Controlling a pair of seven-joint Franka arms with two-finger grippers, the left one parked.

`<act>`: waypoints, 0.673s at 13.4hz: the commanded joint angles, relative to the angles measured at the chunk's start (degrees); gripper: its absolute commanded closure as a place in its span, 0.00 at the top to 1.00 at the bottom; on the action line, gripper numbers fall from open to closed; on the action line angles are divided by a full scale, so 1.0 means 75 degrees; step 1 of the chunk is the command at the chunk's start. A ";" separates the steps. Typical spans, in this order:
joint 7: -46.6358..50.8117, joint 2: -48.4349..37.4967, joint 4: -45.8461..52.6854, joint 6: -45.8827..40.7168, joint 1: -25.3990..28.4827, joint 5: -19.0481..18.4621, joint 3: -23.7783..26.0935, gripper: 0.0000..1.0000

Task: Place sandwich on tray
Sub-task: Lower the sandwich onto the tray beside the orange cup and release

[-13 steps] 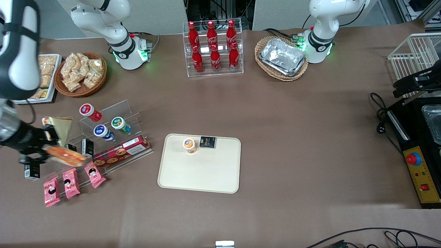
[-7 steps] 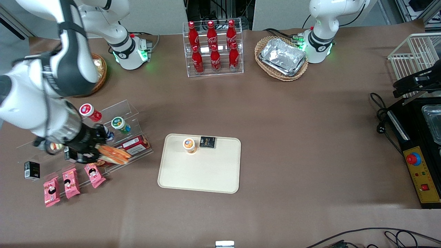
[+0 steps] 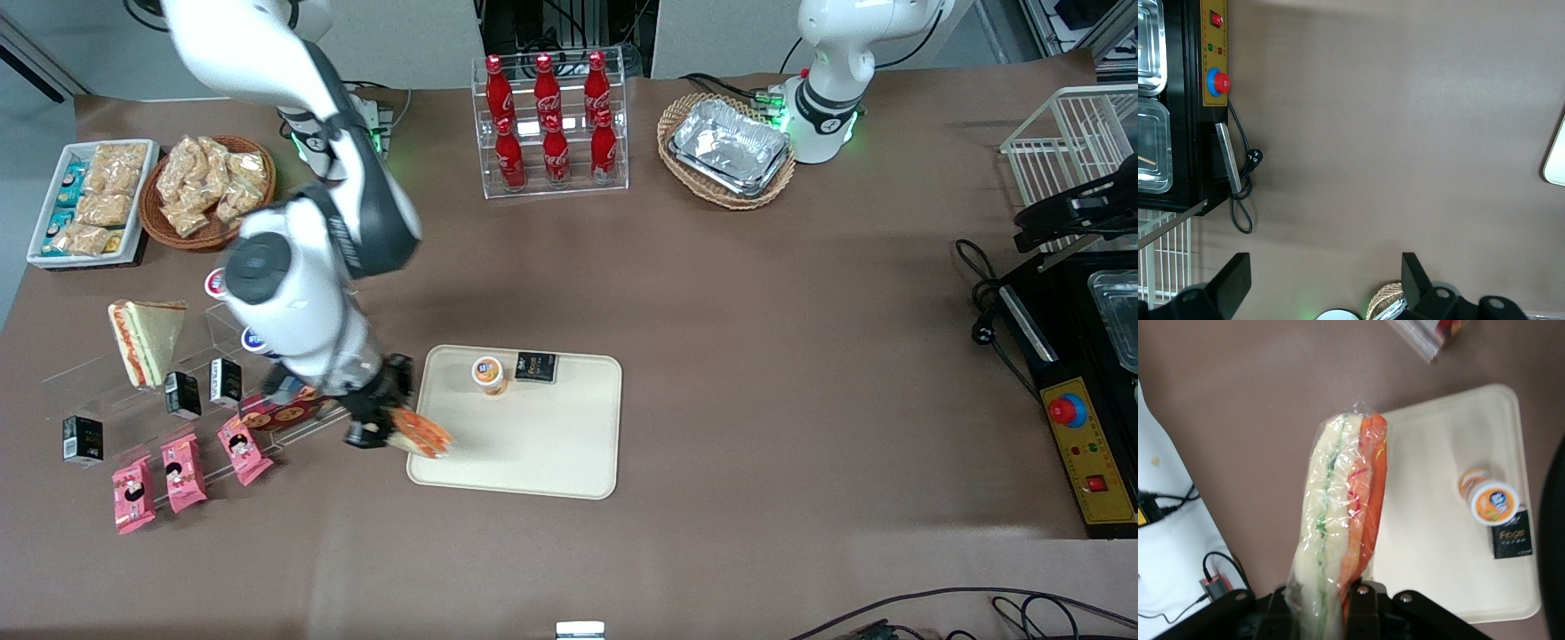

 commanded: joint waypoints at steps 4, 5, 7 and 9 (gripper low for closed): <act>0.1106 0.1955 0.1484 0.1533 0.0339 0.0100 0.0116 0.09; 0.1083 0.2108 0.1484 0.1663 0.0316 0.0088 0.0292 0.09; 0.1036 0.2319 0.1472 0.1769 0.0316 0.0111 0.0399 0.09; 0.1036 0.2472 0.1472 0.1793 0.0211 0.0239 0.0725 0.09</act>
